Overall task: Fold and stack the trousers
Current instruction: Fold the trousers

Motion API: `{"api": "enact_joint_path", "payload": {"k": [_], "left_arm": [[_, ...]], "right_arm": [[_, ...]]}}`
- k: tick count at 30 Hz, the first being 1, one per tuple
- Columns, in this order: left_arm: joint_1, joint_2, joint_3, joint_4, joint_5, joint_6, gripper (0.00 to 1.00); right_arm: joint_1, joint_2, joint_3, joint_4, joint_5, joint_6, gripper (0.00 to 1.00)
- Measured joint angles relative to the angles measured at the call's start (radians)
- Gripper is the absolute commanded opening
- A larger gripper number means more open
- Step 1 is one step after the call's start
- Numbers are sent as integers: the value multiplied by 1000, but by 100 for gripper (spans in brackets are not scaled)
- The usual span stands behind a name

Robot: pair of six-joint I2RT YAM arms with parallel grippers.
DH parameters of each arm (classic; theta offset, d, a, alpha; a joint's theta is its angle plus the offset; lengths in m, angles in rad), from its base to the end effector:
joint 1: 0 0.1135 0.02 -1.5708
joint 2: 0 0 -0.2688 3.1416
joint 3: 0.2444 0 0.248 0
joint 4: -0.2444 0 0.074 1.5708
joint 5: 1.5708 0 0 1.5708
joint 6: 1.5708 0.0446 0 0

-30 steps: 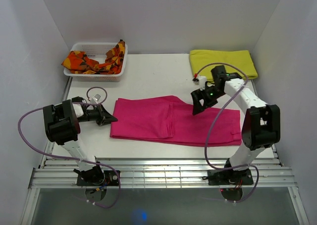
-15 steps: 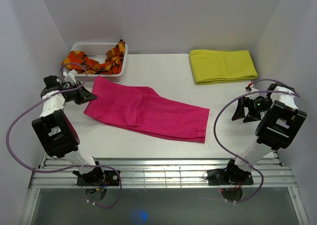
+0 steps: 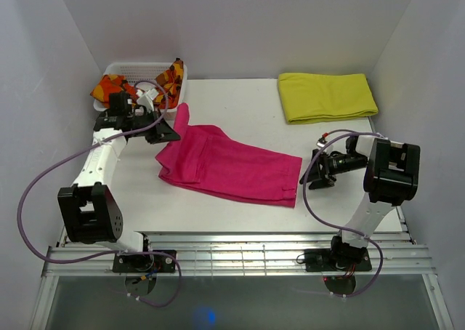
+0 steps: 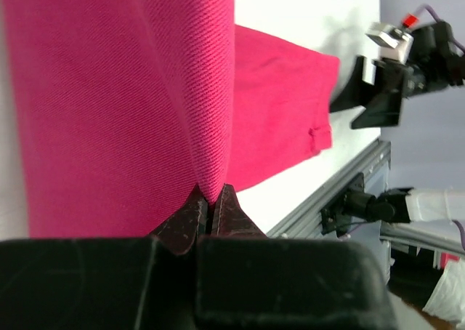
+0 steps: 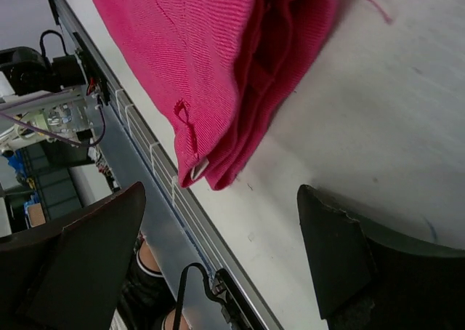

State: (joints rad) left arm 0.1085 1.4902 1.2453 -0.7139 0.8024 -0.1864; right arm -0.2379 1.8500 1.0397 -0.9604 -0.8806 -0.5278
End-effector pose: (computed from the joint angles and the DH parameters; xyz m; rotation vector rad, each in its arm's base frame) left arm 0.3083 0.0013 0.2954 -0.0341 2.3956 -1.0358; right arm 0.2832 -0.0333 0.1386 -0.2638 2.6909 1.2815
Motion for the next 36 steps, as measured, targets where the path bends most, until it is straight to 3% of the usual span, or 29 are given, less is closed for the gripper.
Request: {"api": "enact_joint_path", "payload": {"k": [4, 6, 9, 10, 12, 13, 22, 36], "left_arm": [[-152, -16, 14, 35, -40, -90, 0], [-217, -14, 14, 50, -63, -130, 0], [-310, -8, 14, 77, -111, -189, 0], [-341, -6, 14, 89, -130, -210, 0], [-407, 5, 15, 118, -172, -251, 0], [-436, 13, 16, 128, -187, -268, 0], [-716, 187, 63, 238, -325, -441, 0], [-915, 483, 293, 325, -402, -599, 0]], "right_arm": [[71, 1, -45, 87, -25, 71, 90], [79, 2, -63, 126, -48, 120, 96], [83, 1, -89, 182, -79, 184, 62], [85, 2, -102, 214, -74, 202, 36], [92, 7, -127, 276, -58, 227, 14], [97, 12, -135, 297, -53, 238, 8], [136, 43, -140, 366, -58, 276, 8], [159, 43, -154, 407, -80, 286, 8]]}}
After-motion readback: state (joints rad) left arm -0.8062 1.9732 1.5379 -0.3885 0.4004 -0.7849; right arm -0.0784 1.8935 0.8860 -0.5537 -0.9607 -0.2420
